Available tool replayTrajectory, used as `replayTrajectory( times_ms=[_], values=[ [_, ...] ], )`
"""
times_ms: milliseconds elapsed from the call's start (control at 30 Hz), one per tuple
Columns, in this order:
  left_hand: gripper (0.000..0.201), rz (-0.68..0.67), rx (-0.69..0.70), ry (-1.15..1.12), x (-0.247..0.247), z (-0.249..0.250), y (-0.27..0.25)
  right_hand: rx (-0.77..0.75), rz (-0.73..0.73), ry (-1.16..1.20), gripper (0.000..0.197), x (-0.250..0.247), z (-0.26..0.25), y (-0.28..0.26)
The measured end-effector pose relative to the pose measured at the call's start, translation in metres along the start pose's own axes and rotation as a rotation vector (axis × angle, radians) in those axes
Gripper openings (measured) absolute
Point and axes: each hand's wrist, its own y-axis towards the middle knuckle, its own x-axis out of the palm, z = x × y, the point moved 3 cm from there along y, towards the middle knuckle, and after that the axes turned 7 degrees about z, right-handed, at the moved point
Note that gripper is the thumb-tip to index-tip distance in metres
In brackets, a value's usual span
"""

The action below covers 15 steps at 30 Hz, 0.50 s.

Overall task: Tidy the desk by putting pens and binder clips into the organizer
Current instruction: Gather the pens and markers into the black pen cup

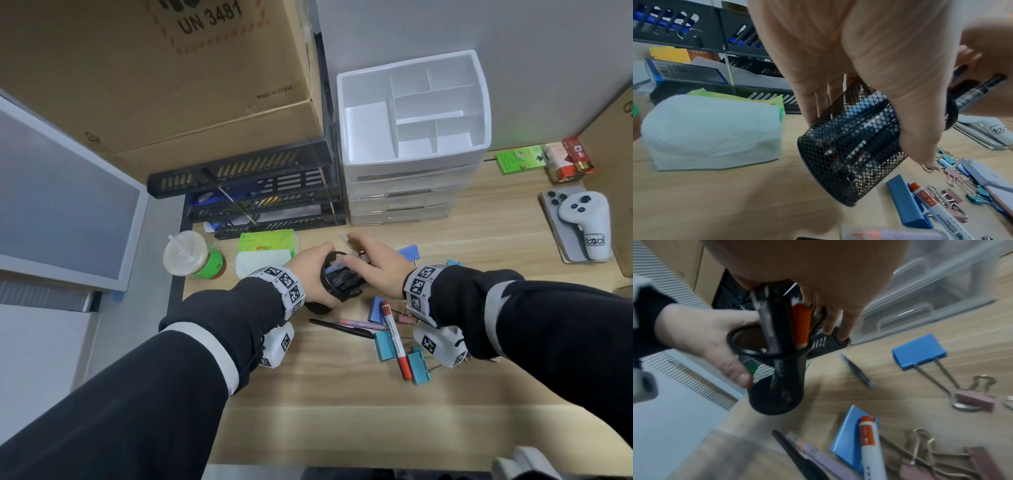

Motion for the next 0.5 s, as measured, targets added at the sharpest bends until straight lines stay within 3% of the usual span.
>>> replayTrajectory(
  times_ms=[133,233,300,367,500],
  values=[
    [0.08,-0.013,-0.015,-0.005,0.002,-0.009,-0.003,0.029,-0.022,0.073,0.062,0.012,-0.004,0.005],
    [0.083,-0.017,-0.052,-0.019,0.003,-0.023,-0.01,0.14,0.09,0.127,0.05,0.006,0.005,0.018],
    [0.084,-0.026,-0.076,-0.033,0.004,-0.034,-0.017,0.209,0.149,-0.05,0.031,0.0,0.021,0.031],
    [0.083,-0.034,-0.093,-0.033,0.007,-0.043,-0.025,0.261,0.101,-0.287,0.014,-0.003,0.037,0.04],
    [0.085,-0.032,-0.134,-0.042,0.014,-0.062,-0.04,0.237,-0.011,-0.523,0.01,0.01,0.051,0.049]
  ],
)
